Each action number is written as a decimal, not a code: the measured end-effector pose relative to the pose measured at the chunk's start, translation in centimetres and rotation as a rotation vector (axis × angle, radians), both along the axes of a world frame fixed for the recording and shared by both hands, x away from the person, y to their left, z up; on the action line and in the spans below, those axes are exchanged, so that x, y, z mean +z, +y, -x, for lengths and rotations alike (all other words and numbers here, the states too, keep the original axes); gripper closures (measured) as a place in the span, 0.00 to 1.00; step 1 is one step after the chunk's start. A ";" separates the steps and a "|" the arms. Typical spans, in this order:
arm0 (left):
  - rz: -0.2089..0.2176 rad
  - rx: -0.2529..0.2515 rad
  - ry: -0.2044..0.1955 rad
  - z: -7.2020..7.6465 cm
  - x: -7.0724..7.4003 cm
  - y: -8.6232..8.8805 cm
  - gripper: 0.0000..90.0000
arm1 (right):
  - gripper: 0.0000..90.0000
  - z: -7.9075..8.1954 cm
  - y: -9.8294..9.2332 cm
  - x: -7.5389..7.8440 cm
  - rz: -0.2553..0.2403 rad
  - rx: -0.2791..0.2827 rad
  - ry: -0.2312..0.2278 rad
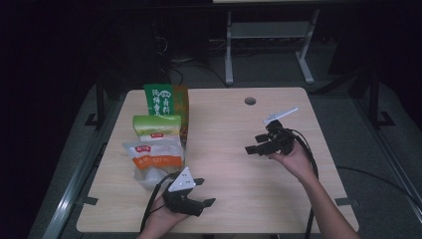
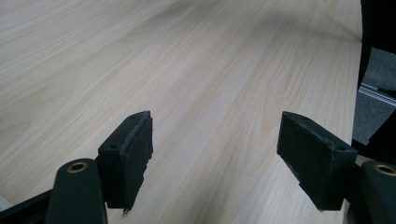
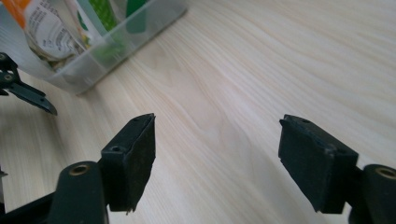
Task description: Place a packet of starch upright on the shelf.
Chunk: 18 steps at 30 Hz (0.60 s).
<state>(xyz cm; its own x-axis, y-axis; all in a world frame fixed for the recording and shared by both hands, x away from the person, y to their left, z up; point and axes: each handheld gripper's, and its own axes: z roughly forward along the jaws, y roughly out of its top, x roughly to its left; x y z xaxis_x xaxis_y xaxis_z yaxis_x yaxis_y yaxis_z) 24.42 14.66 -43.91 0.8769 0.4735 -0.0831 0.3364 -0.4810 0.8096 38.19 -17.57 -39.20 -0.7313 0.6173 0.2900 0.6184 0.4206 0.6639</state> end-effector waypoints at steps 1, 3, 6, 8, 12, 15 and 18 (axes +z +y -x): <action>0.001 -0.001 0.000 0.0 0.0 0.0 0.30 | 0.30 0.1 -0.2 0.0 0.003 -0.006 -0.002; 0.001 -0.002 -0.001 -0.1 0.0 0.0 0.30 | 0.30 0.3 -0.5 0.1 -0.007 -0.010 -0.014; 0.003 0.002 0.000 0.0 0.1 0.1 0.30 | 0.30 0.7 -1.0 0.0 -0.006 -0.021 -0.009; 0.007 0.004 -0.001 0.0 0.1 0.1 0.30 | 0.30 0.9 -1.2 -0.2 -0.004 -0.020 -0.011; 0.004 0.002 -0.004 -0.1 0.2 0.2 0.30 | 0.30 1.3 -1.9 -0.6 0.003 -0.031 0.003; 0.003 0.002 -0.006 -0.1 0.2 0.2 0.30 | 0.30 1.6 -2.4 -1.0 0.003 -0.037 0.004; 0.002 0.004 -0.003 -0.1 0.2 0.3 0.30 | 0.30 2.0 -3.0 -1.4 -0.002 -0.044 0.008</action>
